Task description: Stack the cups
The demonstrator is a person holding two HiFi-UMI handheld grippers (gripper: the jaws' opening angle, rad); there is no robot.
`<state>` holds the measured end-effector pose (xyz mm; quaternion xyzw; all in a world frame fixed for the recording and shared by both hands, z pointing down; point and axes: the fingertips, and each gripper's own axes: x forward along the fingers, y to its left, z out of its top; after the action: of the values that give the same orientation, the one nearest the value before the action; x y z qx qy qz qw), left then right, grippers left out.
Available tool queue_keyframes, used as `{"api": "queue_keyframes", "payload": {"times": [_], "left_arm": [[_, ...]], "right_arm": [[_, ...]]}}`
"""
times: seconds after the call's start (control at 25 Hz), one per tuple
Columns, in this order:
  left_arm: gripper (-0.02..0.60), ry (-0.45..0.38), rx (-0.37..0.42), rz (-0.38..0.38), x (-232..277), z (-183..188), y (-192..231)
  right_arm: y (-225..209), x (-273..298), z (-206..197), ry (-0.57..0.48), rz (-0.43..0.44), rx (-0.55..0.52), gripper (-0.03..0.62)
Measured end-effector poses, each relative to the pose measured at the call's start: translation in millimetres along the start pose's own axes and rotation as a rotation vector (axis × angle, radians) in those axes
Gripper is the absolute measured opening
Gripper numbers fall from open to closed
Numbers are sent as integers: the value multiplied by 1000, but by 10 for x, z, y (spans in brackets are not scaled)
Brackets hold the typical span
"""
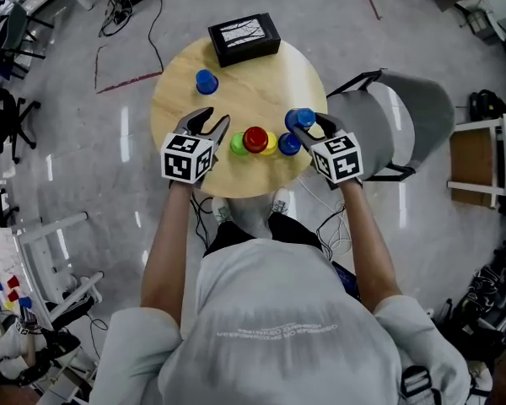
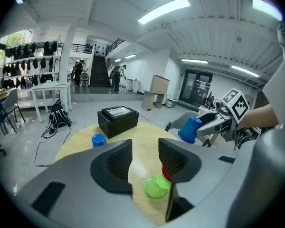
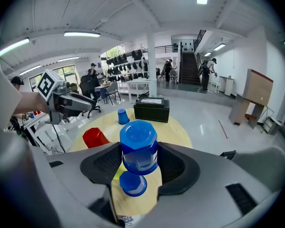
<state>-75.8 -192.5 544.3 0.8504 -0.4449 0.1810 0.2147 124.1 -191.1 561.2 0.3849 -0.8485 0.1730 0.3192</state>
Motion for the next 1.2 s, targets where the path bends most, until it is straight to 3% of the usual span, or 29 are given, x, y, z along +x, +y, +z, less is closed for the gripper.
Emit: {"api": "queue_keyframes", "payload": {"times": [0.48,1.2], "left_arm": [[183,29,0,-18,-150,-199,-33],[183,67,-4,-13,-189,-391,-28]], "right_arm": [[464,98,-264,80,18,-56,258],[547,237,-453,120,29,-53,261]]}}
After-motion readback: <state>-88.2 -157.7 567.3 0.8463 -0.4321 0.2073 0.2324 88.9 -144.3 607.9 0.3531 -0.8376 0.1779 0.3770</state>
